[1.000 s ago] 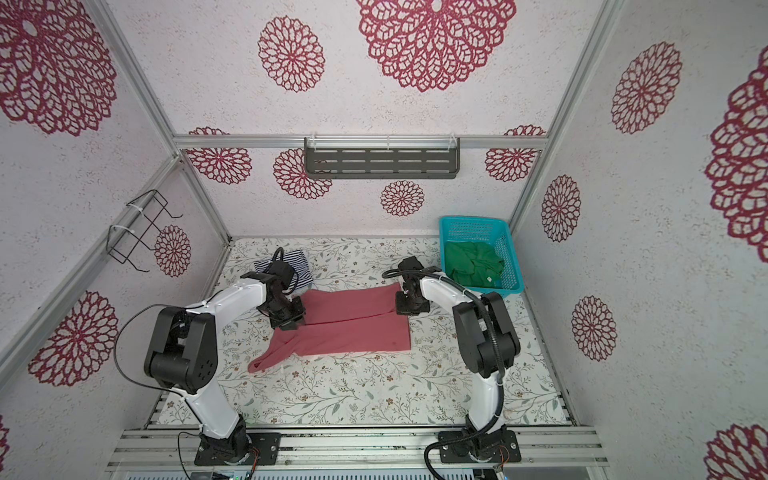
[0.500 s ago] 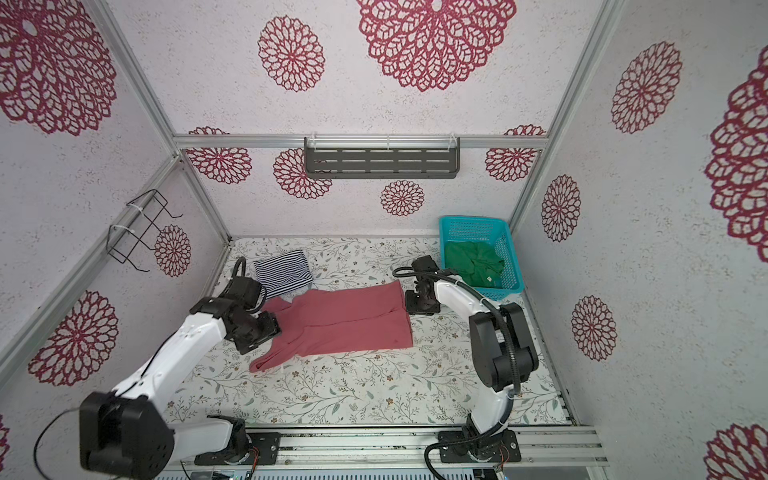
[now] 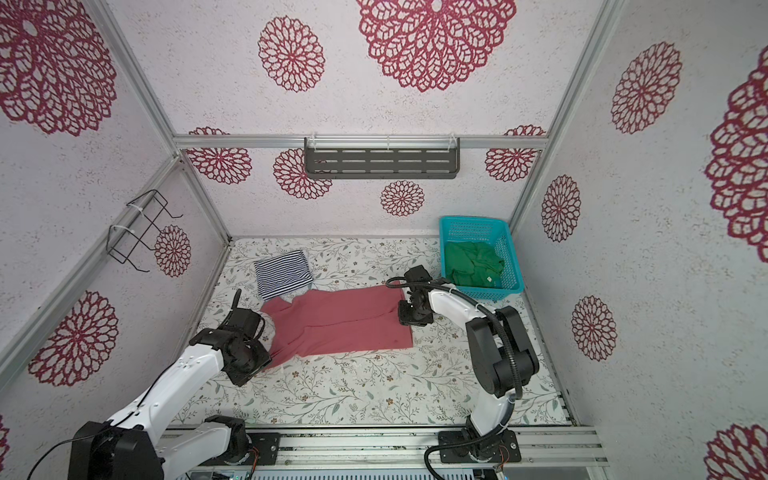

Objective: Fold and stack the tank tops

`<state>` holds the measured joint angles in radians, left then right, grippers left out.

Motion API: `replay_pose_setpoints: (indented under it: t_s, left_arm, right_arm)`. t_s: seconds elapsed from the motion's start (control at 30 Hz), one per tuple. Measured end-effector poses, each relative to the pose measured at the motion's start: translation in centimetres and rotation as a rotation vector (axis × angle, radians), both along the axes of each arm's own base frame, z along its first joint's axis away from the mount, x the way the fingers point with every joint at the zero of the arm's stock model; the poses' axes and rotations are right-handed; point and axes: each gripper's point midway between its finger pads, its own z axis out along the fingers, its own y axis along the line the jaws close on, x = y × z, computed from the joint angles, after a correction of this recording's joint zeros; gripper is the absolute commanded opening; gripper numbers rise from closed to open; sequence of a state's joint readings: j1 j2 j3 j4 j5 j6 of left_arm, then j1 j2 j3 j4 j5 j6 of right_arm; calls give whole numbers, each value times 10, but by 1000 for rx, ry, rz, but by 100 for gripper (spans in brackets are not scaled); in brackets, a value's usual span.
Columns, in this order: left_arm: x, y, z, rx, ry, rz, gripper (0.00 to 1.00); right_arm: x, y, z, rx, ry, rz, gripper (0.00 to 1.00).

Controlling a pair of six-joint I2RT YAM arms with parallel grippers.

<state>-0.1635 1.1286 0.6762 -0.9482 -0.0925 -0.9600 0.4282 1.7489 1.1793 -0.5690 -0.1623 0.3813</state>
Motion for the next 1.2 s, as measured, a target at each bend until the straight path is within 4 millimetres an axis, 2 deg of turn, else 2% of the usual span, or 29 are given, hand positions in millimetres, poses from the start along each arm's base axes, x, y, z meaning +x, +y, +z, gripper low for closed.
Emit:
replay_pose_setpoints:
  t_s: [0.17,0.2,0.47,0.63,0.67,0.7,0.73,0.8,0.87,0.97,1.03,1.13,1.2]
  left_arm:
    - [8,0,-7,11,17,-12,1]
    - [9,0,-7,17,22,-16,0]
    - [34,5,9,46,-9,-41,0]
    - [49,18,17,68,-14,-34,0]
    - [51,19,18,71,-10,-35,12]
    - [53,20,20,73,-9,-37,33]
    - [53,20,21,73,-9,-41,42]
    - [50,19,22,65,-13,-40,53]
    - [42,17,20,49,-20,-31,56]
    - [23,15,11,26,-4,-14,56]
    - [13,13,2,11,22,-6,52]
    - [5,10,-8,1,53,2,37]
    - [3,10,-12,0,66,1,23]
  right_arm:
    - [0,1,-3,7,-4,-11,36]
    - [-1,1,-5,5,-1,-9,36]
    - [-11,15,-10,7,3,15,34]
    - [-22,19,-20,5,21,23,34]
    - [-23,19,-21,7,24,20,34]
    - [-23,20,-21,7,24,20,34]
    - [-23,20,-21,7,23,20,34]
    - [-23,20,-21,9,21,20,34]
    - [-22,20,-21,9,20,20,34]
    - [-21,21,-21,11,18,20,34]
    - [-21,21,-22,12,17,20,34]
    - [-19,22,-22,15,12,20,33]
    - [-19,22,-22,16,9,20,33]
